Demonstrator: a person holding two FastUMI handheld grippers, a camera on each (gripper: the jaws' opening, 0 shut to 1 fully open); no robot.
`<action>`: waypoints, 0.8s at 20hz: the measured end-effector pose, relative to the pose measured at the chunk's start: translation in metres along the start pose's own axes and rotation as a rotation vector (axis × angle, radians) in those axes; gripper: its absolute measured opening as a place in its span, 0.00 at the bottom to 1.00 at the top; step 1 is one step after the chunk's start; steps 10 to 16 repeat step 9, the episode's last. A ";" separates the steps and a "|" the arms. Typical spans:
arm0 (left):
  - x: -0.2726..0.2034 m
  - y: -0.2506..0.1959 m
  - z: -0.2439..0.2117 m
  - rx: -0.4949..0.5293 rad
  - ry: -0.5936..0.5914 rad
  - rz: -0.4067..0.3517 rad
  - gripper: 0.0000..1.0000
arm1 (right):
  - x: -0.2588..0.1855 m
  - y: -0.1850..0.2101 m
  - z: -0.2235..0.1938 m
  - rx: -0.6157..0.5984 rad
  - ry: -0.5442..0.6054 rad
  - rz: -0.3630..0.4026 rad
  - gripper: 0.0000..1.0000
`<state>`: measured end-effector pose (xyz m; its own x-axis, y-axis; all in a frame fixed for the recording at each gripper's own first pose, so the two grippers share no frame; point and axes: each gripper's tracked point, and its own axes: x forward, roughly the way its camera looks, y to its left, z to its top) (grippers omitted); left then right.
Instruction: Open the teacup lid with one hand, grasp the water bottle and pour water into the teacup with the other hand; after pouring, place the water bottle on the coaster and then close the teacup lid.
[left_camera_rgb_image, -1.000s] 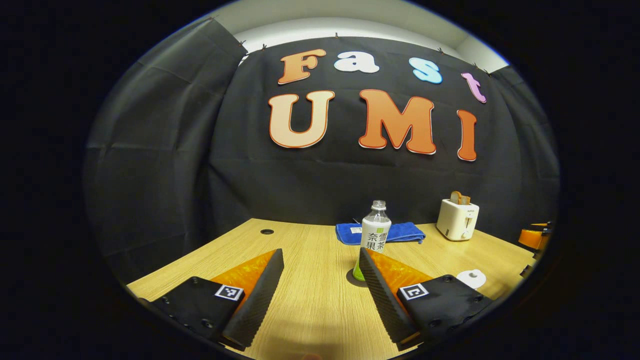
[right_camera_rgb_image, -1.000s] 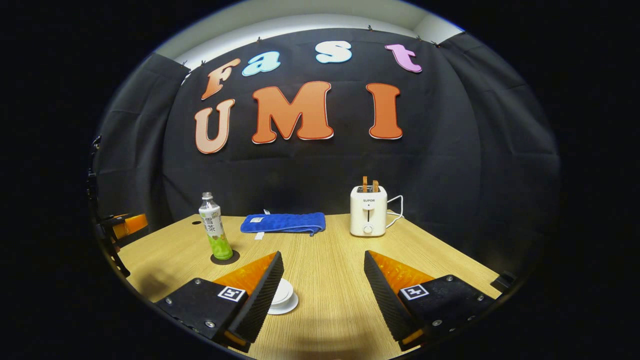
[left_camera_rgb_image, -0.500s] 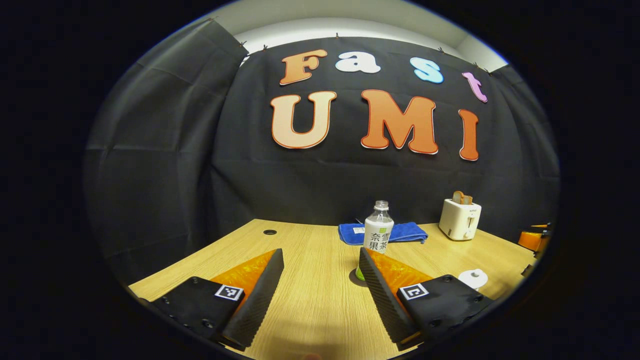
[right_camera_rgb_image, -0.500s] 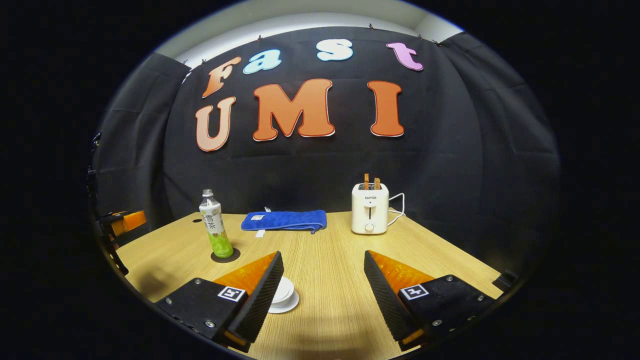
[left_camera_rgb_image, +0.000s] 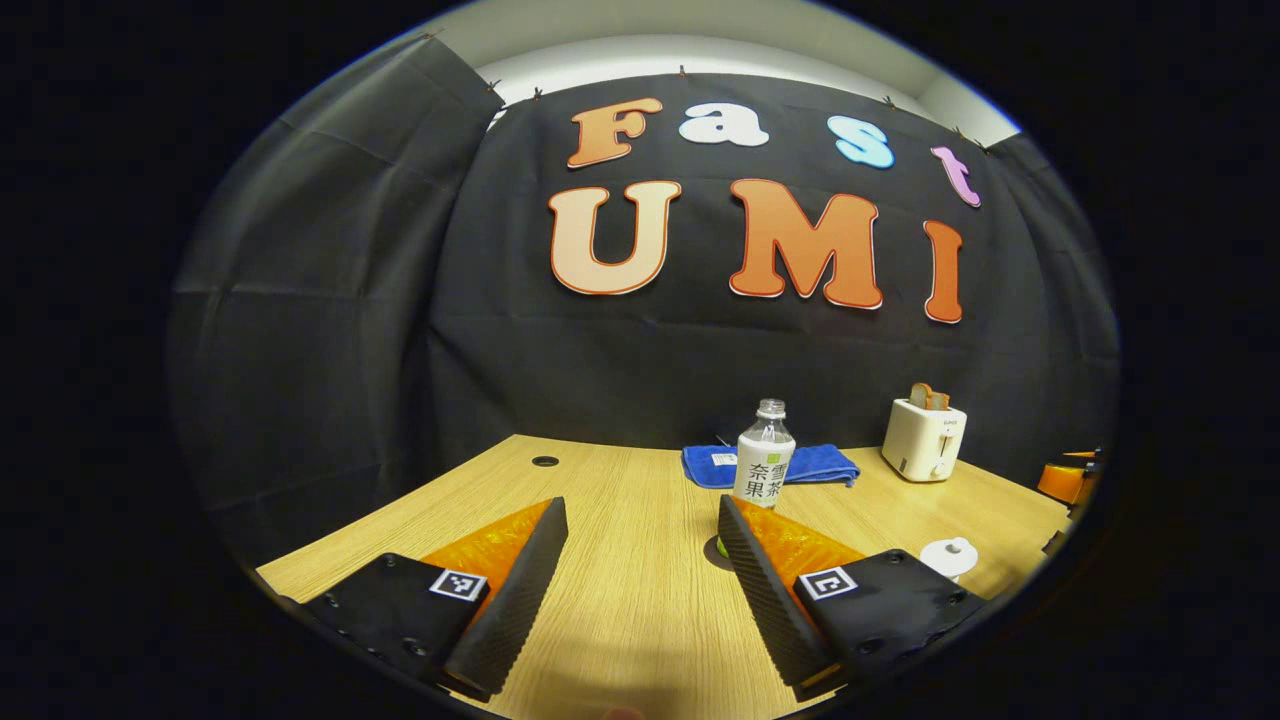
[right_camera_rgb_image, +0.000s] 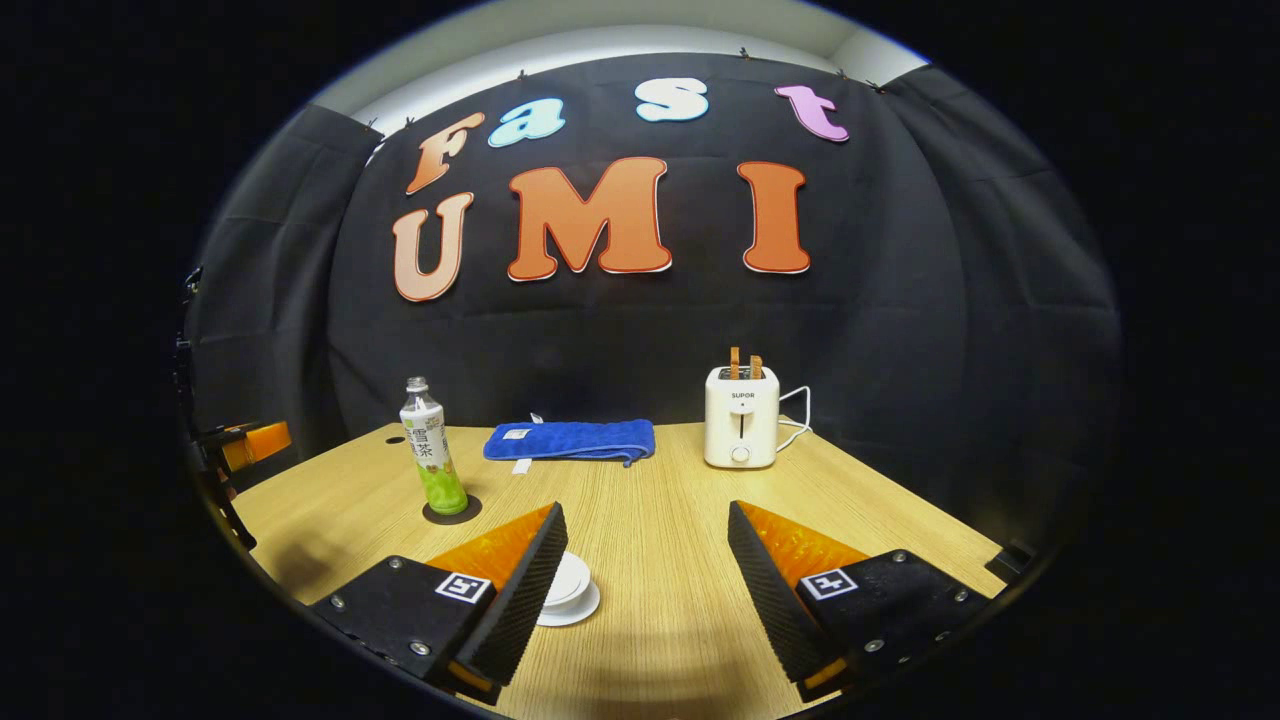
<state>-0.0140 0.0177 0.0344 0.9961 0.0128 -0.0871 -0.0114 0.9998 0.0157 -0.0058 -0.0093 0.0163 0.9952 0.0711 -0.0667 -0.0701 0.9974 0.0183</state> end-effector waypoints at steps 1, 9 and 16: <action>0.000 0.001 0.000 -0.001 0.000 0.003 0.98 | 0.001 0.000 0.000 -0.002 0.001 0.000 0.96; -0.001 0.003 -0.001 -0.012 0.002 0.010 0.98 | -0.001 -0.001 -0.001 0.003 0.004 -0.002 0.96; -0.001 0.003 -0.001 -0.012 0.002 0.010 0.98 | -0.001 -0.001 -0.001 0.003 0.004 -0.002 0.96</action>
